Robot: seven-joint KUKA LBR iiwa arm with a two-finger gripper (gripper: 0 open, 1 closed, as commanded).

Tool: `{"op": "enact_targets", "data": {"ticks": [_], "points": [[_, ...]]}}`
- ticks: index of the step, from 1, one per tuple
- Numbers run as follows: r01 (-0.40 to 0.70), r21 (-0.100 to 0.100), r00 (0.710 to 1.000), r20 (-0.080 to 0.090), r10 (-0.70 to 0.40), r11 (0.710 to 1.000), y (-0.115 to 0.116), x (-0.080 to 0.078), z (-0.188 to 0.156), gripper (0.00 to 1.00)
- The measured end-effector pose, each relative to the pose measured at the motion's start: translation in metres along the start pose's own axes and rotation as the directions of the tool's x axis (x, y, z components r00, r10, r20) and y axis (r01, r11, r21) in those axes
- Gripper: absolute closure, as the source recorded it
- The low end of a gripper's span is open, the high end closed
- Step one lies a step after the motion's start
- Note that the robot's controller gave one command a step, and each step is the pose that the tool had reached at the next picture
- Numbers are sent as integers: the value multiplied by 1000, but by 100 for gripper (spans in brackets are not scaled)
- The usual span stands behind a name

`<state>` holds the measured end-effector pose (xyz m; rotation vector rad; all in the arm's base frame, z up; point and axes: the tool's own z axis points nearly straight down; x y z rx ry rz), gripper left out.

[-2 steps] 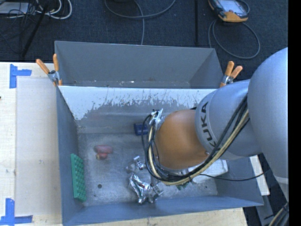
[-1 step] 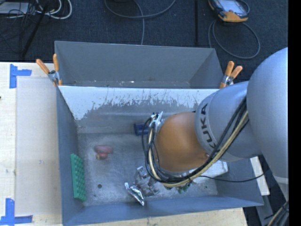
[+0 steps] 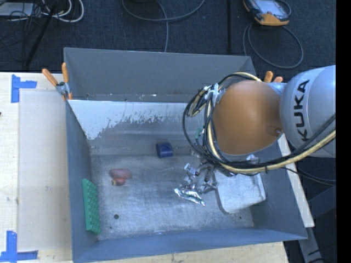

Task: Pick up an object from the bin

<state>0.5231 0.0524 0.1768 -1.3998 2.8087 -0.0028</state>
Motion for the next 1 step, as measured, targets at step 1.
{"op": "enact_targets", "data": {"ticks": [1], "points": [[-22, 2, 1000, 5, 22, 1000, 1, -9, -81, 100]]}}
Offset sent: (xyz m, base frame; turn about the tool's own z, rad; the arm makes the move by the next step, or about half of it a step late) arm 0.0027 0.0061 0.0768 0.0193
